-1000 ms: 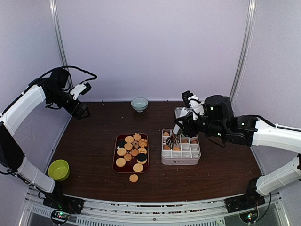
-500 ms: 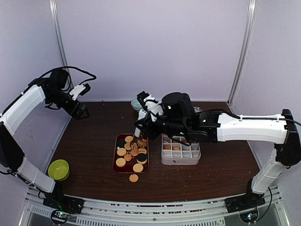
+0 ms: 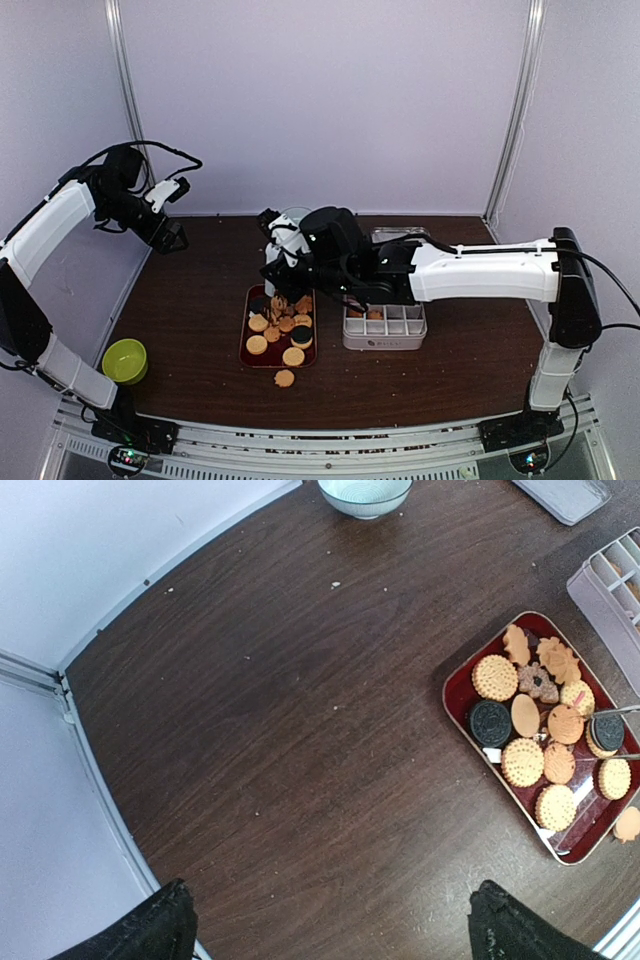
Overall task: Pack the cookies
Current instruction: Pick up the fake cookies from the plate.
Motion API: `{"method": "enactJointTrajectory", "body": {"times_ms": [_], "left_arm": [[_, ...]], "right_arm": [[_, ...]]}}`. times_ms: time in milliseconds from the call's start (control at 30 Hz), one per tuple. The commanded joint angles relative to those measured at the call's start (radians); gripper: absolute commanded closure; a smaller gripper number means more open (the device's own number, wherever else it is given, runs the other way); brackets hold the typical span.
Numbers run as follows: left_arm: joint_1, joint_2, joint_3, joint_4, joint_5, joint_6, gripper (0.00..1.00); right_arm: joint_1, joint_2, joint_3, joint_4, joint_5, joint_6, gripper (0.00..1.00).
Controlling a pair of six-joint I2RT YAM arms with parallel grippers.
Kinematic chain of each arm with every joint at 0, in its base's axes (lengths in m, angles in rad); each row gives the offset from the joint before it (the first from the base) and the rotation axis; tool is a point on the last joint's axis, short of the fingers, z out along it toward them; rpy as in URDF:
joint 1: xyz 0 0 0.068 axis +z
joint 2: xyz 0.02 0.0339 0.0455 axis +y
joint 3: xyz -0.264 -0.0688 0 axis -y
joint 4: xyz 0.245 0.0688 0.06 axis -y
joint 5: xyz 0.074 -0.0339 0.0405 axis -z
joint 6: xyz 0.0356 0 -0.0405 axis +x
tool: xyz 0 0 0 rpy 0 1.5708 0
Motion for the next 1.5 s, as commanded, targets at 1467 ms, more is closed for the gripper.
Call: {"method": "enactJointTrajectory", "body": {"times_ms": [1467], "left_arm": [[0.007, -0.013, -0.012, 0.005, 0.019, 0.015, 0.02]], "right_arm": [[-0.014, 0.004, -0.070, 0.056, 0.084, 0.041, 0.89]]}}
